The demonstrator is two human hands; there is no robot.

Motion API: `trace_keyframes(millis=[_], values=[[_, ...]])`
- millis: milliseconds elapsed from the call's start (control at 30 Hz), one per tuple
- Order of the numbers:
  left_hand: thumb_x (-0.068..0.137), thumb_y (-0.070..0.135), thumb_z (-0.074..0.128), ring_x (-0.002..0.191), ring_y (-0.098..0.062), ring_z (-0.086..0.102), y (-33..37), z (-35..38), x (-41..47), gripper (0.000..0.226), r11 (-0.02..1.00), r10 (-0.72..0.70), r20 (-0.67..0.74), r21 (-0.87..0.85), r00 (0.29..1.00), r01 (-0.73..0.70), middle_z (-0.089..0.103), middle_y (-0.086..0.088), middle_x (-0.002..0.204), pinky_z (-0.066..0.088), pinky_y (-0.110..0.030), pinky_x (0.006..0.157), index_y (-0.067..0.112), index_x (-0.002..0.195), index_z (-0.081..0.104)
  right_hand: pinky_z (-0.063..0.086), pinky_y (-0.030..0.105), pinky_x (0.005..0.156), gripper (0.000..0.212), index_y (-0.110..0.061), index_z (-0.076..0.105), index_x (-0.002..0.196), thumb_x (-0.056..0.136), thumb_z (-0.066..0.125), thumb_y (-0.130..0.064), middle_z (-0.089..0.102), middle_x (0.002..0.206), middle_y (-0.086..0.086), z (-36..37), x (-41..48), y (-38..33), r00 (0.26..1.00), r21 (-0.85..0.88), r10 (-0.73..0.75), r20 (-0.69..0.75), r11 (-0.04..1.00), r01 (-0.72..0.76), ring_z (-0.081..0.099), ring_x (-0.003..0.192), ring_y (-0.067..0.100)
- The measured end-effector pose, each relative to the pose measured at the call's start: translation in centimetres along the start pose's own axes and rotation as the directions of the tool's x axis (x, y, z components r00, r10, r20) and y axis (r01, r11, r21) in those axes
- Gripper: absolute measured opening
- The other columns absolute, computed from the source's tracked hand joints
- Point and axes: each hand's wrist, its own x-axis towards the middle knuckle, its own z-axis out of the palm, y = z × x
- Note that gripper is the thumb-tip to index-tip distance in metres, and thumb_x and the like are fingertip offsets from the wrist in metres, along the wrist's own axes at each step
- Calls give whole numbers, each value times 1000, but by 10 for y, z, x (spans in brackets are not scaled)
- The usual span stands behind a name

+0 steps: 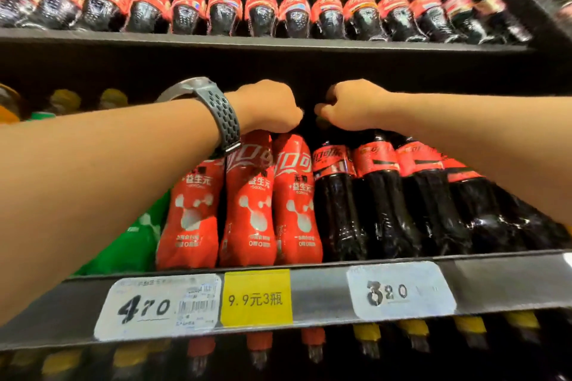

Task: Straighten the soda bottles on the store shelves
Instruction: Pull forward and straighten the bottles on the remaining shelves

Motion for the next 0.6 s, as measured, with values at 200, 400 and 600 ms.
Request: trace_keyframes(millis=[200,400,600], values=[[93,38,44,117,-38,52,24,8,1,37,983,-154,34,103,987,150,59,-16,124,30,-53,103,9,109,61,38,46,101,51,-13,60,116,91,43,-53,62,120,13,12,4,-1,1000,46,-11,0,999,11,54,114,35],[84,32,52,114,-38,53,20,14,5,16,955,-292,-44,-57,955,290,61,-19,117,19,-51,110,17,90,48,30,50,109,35,-15,61,107,85,55,-42,63,115,10,17,6,2,999,65,16,-29,998,-14,56,112,31],[88,32,51,113,-40,53,21,16,5,18,961,-273,-70,-60,959,269,62,-19,115,23,-53,108,18,81,44,45,44,94,30,-13,58,92,85,62,-41,63,100,11,14,9,3,1000,119,7,18,993,-9,59,98,32]])
